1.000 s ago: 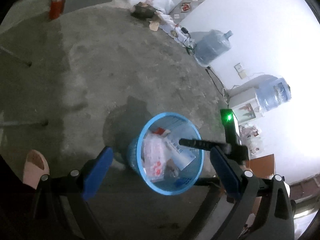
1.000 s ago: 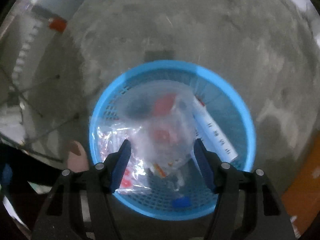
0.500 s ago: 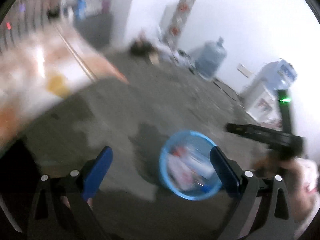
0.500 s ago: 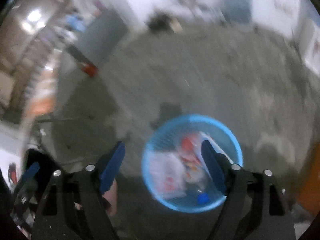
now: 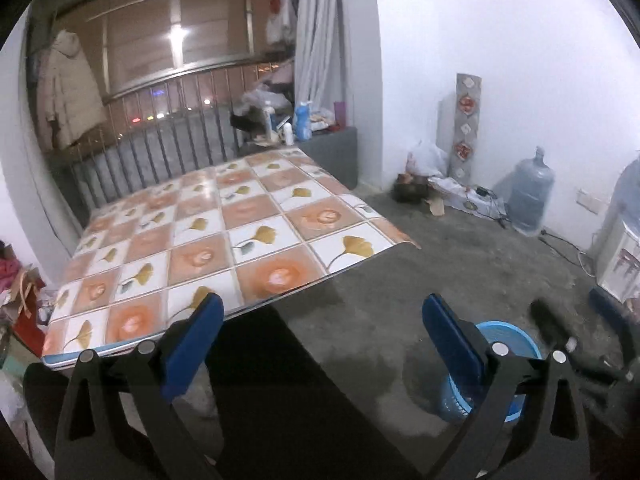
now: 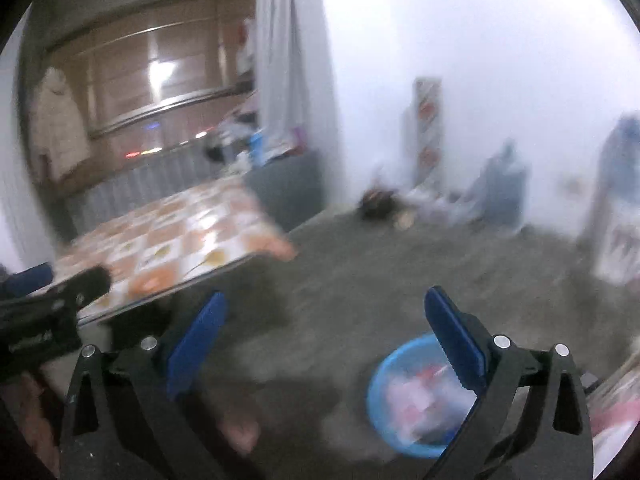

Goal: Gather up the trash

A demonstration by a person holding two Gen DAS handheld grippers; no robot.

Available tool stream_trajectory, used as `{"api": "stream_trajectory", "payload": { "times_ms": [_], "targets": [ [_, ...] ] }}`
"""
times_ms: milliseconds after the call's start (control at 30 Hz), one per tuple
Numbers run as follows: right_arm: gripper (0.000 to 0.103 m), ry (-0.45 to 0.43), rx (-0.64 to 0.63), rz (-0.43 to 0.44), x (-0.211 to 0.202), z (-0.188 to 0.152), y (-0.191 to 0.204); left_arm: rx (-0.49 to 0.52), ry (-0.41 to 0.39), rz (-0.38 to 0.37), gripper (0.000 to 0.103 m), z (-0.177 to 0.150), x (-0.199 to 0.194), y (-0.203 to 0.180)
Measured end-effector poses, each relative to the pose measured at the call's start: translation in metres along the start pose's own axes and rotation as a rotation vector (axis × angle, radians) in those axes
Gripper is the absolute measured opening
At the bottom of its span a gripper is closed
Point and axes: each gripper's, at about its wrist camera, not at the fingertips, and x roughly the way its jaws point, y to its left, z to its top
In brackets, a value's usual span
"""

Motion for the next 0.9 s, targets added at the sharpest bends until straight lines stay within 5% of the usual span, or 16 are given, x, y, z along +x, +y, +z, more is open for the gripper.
{"api": "stream_trajectory", "payload": {
  "times_ms": [167,400,567,700,900],
  "targets": [
    [0.095,0.035,0.071,-0.009,0.006,0.001,-0.018,-0.019,0.028,0.054,0.098,-0.01,-0.005,0.003],
    [0.095,0.059,0.157,-0.026,-0.001,-0.003,-0.016,0.038,-0.05,0.18,0.098,-0.009,-0.017,-0.004],
    [0.095,0.045,0.095,-0.012,0.005,-0.011,0.0,0.011,-0.021,0.085,0.098,-0.011,-0.014,-0.001],
    [0.095,0.019,0.055,-0.002,0.001,-0.009,0.007,0.033,-0.033,0.147,0.098,-0.013,-0.015,-0.006],
    [0.095,0.024,0.034,0.004,0.003,-0.01,0.008,0.039,-0.038,0.057,0.098,-0.015,-0.018,-0.008]
  ]
}}
